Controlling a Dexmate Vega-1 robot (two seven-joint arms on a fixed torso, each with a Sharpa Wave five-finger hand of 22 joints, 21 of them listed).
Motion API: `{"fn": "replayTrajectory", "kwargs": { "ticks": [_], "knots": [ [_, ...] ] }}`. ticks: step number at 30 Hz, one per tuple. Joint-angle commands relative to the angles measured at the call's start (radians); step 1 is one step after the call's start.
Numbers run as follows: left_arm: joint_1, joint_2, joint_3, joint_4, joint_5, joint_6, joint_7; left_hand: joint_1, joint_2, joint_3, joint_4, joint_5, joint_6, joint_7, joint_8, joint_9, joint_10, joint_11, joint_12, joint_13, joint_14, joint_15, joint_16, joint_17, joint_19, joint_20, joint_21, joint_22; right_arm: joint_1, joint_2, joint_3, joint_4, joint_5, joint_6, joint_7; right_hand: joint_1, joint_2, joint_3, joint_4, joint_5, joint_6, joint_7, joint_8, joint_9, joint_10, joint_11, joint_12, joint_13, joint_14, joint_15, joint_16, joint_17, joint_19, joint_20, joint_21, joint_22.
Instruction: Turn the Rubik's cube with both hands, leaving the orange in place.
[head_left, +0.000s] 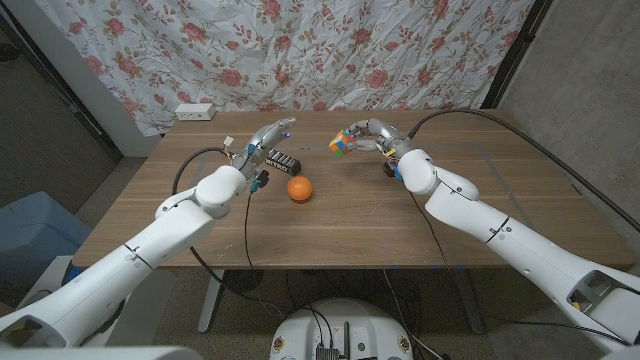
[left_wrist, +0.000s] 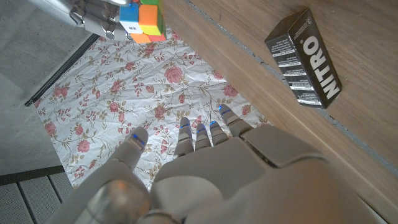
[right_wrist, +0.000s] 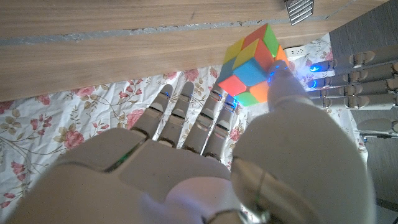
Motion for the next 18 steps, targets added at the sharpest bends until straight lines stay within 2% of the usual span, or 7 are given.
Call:
{"fn": "replayTrajectory", "kwargs": {
  "ticks": [1,18],
  "knots": [
    [-0.017,-0.002,0.049,-0.060,0.180,0.062,0.061,-0.017,0.066,-0.002,0.016,0.004,0.013,-0.012,0.002,0.002,0.010,-0.007,-0.002,0.001,0.006,0.002,0.009,0.007,0.008,0.006,0.003,0.002,-0.048,-0.008,0.042,-0.008,0.081,0.032,-0.064,0.014,0.022,-0.004,0.001,0.002,0.016,-0.003,0.005,0.005,0.028,-0.016,0.001,0.005,0.006,-0.125,0.007,0.003,0.008,0.004,-0.002,0.002],
    [-0.067,-0.025,0.135,-0.108,0.417,0.182,0.065,-0.031,0.067,-0.019,0.055,0.006,0.045,-0.027,0.002,0.002,0.021,-0.007,-0.002,0.001,0.011,-0.003,0.009,0.010,0.004,0.005,0.000,0.003,-0.055,0.024,0.050,0.038,0.138,0.073,-0.131,0.013,0.027,-0.012,0.001,0.000,0.027,-0.003,0.008,0.004,0.037,-0.016,-0.004,0.009,0.008,-0.122,0.012,0.003,0.009,0.008,-0.002,0.003]
  ]
}}
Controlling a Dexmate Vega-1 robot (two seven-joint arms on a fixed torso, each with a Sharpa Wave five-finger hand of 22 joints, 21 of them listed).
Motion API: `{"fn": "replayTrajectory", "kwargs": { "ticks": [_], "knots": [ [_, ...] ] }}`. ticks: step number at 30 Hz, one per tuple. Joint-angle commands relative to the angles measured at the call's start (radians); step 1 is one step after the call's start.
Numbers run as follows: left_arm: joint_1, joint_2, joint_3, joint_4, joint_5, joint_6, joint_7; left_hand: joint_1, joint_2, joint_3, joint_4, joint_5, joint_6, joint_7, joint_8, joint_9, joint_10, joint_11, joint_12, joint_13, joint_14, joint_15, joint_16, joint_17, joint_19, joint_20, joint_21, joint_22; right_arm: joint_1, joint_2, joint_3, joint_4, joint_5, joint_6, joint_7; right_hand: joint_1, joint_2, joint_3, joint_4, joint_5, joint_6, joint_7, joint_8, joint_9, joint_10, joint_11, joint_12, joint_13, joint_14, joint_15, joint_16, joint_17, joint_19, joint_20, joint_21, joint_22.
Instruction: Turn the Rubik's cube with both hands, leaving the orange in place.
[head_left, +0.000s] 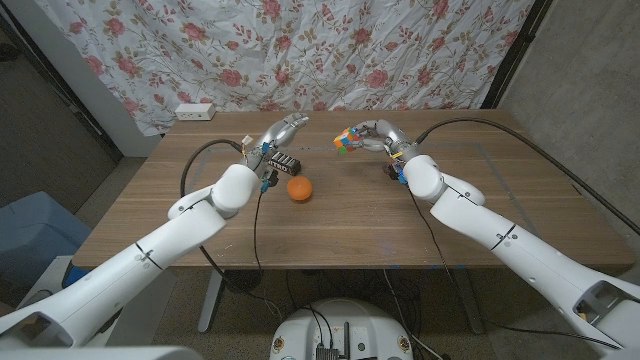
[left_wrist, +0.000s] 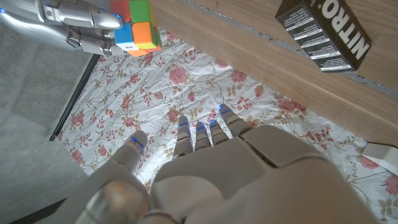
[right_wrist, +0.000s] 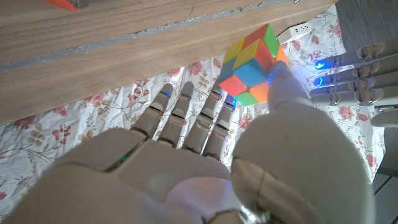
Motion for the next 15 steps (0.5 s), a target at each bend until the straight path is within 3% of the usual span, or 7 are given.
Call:
{"fn": "replayTrajectory", "kwargs": {
  "ticks": [1,15],
  "knots": [
    [-0.036,-0.020,0.062,-0.031,0.173,0.084,0.007,-0.007,0.076,-0.001,0.016,0.006,0.015,-0.005,0.002,0.001,0.006,-0.002,-0.002,0.001,-0.001,-0.003,0.002,0.006,-0.002,-0.001,0.000,0.003,-0.003,0.023,0.004,0.036,0.042,0.031,-0.046,0.015,0.025,-0.004,0.001,0.004,0.023,-0.008,0.009,0.004,0.032,-0.021,0.001,0.004,0.008,-0.121,0.004,0.003,0.002,0.002,-0.002,0.003],
    [-0.032,-0.041,0.090,-0.027,0.306,0.103,0.036,-0.015,0.075,-0.027,0.053,0.009,0.034,-0.029,-0.005,0.001,0.001,-0.014,-0.008,0.001,-0.027,-0.017,-0.005,0.009,-0.042,-0.017,-0.011,0.005,0.027,0.054,-0.007,0.100,0.062,0.058,-0.071,0.017,0.032,-0.010,0.001,0.002,0.030,-0.009,0.010,0.002,0.038,-0.021,-0.004,0.007,0.007,-0.122,0.007,0.004,0.001,0.003,-0.003,0.003]
  ]
}}
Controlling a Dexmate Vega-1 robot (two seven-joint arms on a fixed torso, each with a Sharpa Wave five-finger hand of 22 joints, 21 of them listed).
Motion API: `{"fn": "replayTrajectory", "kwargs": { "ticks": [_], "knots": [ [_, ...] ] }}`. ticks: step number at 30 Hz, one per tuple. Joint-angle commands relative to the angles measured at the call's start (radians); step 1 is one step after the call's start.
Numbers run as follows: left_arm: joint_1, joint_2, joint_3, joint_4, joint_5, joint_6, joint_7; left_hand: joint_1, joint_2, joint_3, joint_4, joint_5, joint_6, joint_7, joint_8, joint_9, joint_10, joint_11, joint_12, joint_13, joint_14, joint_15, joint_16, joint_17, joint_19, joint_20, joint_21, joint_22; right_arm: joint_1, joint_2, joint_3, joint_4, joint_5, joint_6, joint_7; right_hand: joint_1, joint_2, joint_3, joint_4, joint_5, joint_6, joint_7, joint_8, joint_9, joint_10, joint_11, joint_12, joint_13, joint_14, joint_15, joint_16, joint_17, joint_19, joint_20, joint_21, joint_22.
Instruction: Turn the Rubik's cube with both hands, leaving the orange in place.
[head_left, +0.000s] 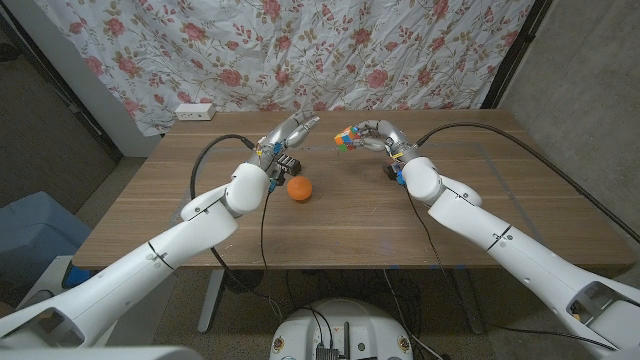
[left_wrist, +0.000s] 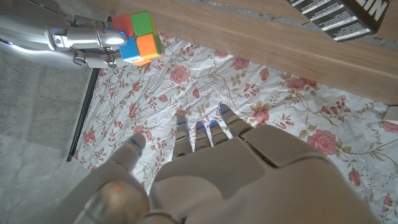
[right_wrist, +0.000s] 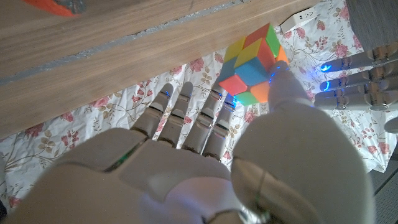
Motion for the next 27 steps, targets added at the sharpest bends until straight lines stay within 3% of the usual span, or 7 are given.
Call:
{"fn": "replayTrajectory", "kwargs": {
  "ticks": [1,10,15,27],
  "knots": [
    [0.001,-0.019,0.028,0.001,0.121,0.025,0.023,-0.015,0.076,-0.005,0.015,0.009,0.001,-0.014,-0.007,0.003,-0.006,-0.008,-0.009,0.002,-0.018,-0.006,-0.006,0.004,-0.020,-0.006,-0.006,0.005,0.021,0.029,-0.008,0.050,0.023,0.024,-0.029,0.017,0.033,-0.004,0.002,0.005,0.025,-0.014,0.003,0.002,0.022,-0.012,0.000,0.003,0.007,-0.122,0.008,0.005,0.001,0.002,-0.003,0.003],
    [0.000,-0.031,0.037,0.022,0.161,0.019,0.016,-0.019,0.081,-0.041,0.027,0.013,-0.034,-0.049,-0.026,0.002,-0.065,-0.032,-0.025,0.002,-0.077,-0.018,-0.012,0.007,-0.076,-0.022,-0.010,0.007,0.025,0.030,-0.001,0.071,0.049,0.057,-0.030,0.018,0.038,-0.007,0.002,0.004,0.030,-0.014,0.004,0.002,0.029,-0.013,-0.002,0.005,0.011,-0.124,0.012,0.005,0.002,0.002,-0.003,0.003],
    [-0.006,-0.038,0.044,0.033,0.174,0.027,-0.003,-0.020,0.085,-0.075,0.029,0.017,-0.095,-0.073,-0.033,0.001,-0.122,-0.050,-0.029,0.002,-0.127,-0.014,-0.012,0.008,-0.139,-0.025,-0.013,0.009,0.022,0.027,0.004,0.070,0.062,0.063,-0.029,0.019,0.040,-0.009,0.002,0.003,0.033,-0.014,0.005,0.002,0.032,-0.013,-0.003,0.005,0.011,-0.125,0.013,0.005,0.002,0.002,-0.003,0.003],
    [-0.030,-0.054,0.061,0.063,0.188,0.036,-0.045,-0.022,0.089,-0.115,0.031,0.021,-0.117,-0.100,-0.029,0.001,-0.202,-0.049,-0.032,0.003,-0.196,-0.006,-0.013,0.010,-0.216,-0.035,-0.012,0.011,0.013,0.018,0.010,0.065,0.077,0.078,-0.033,0.018,0.044,-0.015,0.002,0.001,0.038,-0.015,0.005,0.001,0.038,-0.012,-0.009,0.005,0.016,-0.127,0.018,0.006,0.004,0.001,-0.002,0.003]
  ]
}}
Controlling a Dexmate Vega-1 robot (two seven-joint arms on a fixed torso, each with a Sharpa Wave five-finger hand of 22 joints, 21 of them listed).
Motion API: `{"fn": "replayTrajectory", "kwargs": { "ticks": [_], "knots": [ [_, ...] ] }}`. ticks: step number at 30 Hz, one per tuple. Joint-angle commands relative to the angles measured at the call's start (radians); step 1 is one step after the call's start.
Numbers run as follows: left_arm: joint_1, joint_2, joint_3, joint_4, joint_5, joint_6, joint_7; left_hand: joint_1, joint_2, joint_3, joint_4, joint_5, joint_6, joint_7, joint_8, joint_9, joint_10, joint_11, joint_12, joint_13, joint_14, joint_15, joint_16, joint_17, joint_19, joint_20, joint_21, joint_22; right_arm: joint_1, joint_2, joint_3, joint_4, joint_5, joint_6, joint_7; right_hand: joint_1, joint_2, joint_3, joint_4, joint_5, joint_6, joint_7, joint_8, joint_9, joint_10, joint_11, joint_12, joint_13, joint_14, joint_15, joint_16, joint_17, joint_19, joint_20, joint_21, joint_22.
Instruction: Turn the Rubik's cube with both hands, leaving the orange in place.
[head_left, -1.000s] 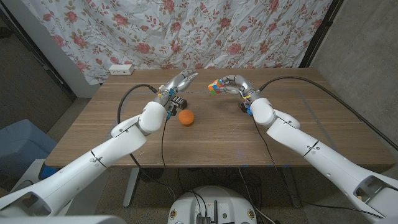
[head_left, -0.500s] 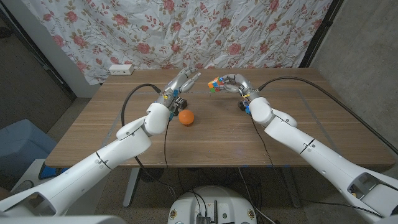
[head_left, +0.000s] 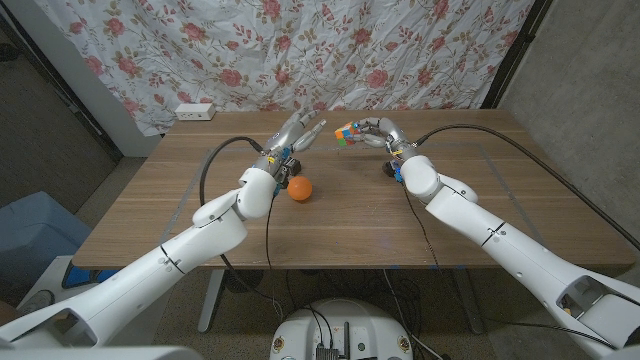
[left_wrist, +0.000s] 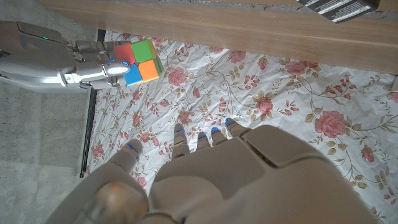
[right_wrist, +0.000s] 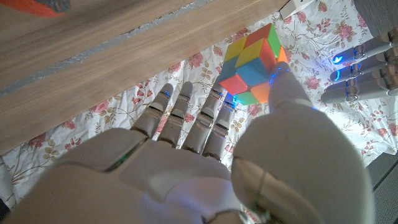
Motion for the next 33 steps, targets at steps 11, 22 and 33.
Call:
{"fn": "replayTrajectory", "kwargs": {
  "ticks": [11,22,33],
  "knots": [
    [-0.031,-0.033,0.023,0.052,0.008,-0.001,-0.056,-0.011,0.096,-0.036,0.001,0.009,-0.011,-0.062,0.008,0.000,-0.101,0.013,0.003,0.003,-0.139,0.023,-0.001,0.006,-0.041,0.005,0.005,0.007,0.000,-0.007,-0.010,-0.003,-0.009,0.002,-0.007,0.027,0.042,-0.008,-0.001,0.003,0.032,-0.022,0.002,0.001,0.029,-0.018,-0.004,0.006,0.008,-0.121,0.010,0.002,-0.002,0.010,-0.004,0.003],
    [-0.046,-0.033,0.036,0.068,-0.010,-0.009,-0.089,-0.007,0.103,-0.062,-0.002,0.014,-0.060,-0.093,0.002,0.000,-0.058,0.055,0.025,0.003,-0.141,0.051,0.007,0.004,-0.043,0.010,0.014,0.007,0.004,-0.001,-0.017,0.004,-0.012,0.012,-0.005,0.028,0.045,-0.012,-0.002,0.002,0.034,-0.022,0.002,0.001,0.029,-0.017,-0.009,0.006,0.007,-0.120,0.012,0.003,-0.003,0.011,-0.004,0.003],
    [-0.065,-0.038,0.046,0.096,-0.038,-0.043,-0.116,-0.009,0.101,-0.081,-0.001,0.017,-0.053,-0.092,0.012,0.000,-0.107,0.039,0.010,0.003,-0.172,0.049,0.002,0.004,-0.068,0.015,0.011,0.007,0.007,0.003,-0.022,0.004,-0.017,0.012,0.000,0.030,0.048,-0.017,-0.003,0.000,0.035,-0.022,0.000,0.000,0.032,-0.017,-0.013,0.010,0.006,-0.120,0.015,0.003,-0.003,0.012,-0.003,0.003]
  ]
}}
